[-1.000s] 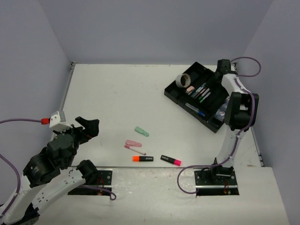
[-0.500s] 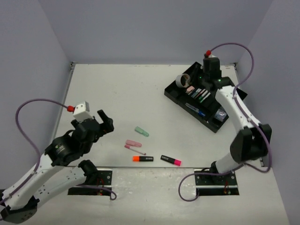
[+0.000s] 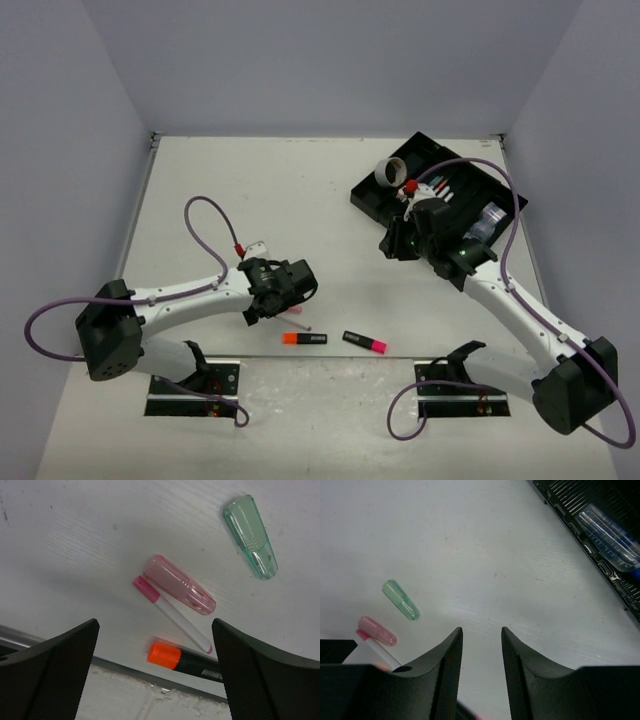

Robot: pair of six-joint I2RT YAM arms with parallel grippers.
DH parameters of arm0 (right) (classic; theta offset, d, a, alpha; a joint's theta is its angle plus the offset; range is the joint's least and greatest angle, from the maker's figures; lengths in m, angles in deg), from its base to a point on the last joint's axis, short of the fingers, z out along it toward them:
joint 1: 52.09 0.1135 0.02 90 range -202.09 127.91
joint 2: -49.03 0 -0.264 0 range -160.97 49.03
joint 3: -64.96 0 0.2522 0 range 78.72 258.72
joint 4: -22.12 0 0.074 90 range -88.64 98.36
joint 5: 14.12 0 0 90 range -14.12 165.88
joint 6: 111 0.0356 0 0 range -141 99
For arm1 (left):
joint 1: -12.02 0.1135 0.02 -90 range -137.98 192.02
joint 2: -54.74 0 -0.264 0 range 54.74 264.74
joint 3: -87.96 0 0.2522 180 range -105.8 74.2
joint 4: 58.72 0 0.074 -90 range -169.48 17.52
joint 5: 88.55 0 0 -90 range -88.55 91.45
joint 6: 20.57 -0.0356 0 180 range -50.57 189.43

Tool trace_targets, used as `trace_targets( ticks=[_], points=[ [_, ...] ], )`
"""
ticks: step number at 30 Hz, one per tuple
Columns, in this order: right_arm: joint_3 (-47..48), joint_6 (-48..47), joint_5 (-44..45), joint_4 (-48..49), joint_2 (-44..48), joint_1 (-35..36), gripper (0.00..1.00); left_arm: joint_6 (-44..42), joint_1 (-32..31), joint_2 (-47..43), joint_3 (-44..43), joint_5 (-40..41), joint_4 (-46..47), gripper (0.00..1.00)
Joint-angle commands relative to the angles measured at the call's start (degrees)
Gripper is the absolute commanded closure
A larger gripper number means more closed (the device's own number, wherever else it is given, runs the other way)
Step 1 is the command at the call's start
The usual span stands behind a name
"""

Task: Sort the stationery into containers
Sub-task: Pick up the pen from the center of the board.

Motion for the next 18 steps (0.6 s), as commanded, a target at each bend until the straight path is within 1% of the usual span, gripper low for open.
trace_targets(
  ticks=[1, 3, 4, 8, 15, 18],
  points=[
    [-0.6, -1.1, 1.5, 2.2, 5.6, 0.1, 0.61, 13.7, -1.9, 3.9, -2.4, -2.1, -3.4, 0.15],
    [-2.0, -1.2, 0.2, 3.7, 7.4, 0.1, 0.61, 15.3, -2.3, 5.7, -0.7, -2.7, -1.8, 0.27],
    [-2.3, -1.2, -0.6, 4.0, 7.7, 0.1, 0.61, 15.3, -2.3, 6.4, -0.3, -2.9, -0.5, 0.30],
    [-2.8, -1.3, -1.9, 4.5, 8.0, 0.1, 0.62, 14.6, -2.3, 9.1, -0.4, -3.4, 2.6, 0.35],
    [-3.4, -1.3, -3.4, 5.2, 8.2, 0.1, 0.62, 14.6, -2.3, 8.8, 2.0, -1.7, 6.7, 0.37],
    [-3.2, -1.3, -3.5, 5.3, 8.3, 0.1, 0.62, 14.4, -2.3, 8.7, 2.7, -1.3, 8.1, 0.39]
  ],
)
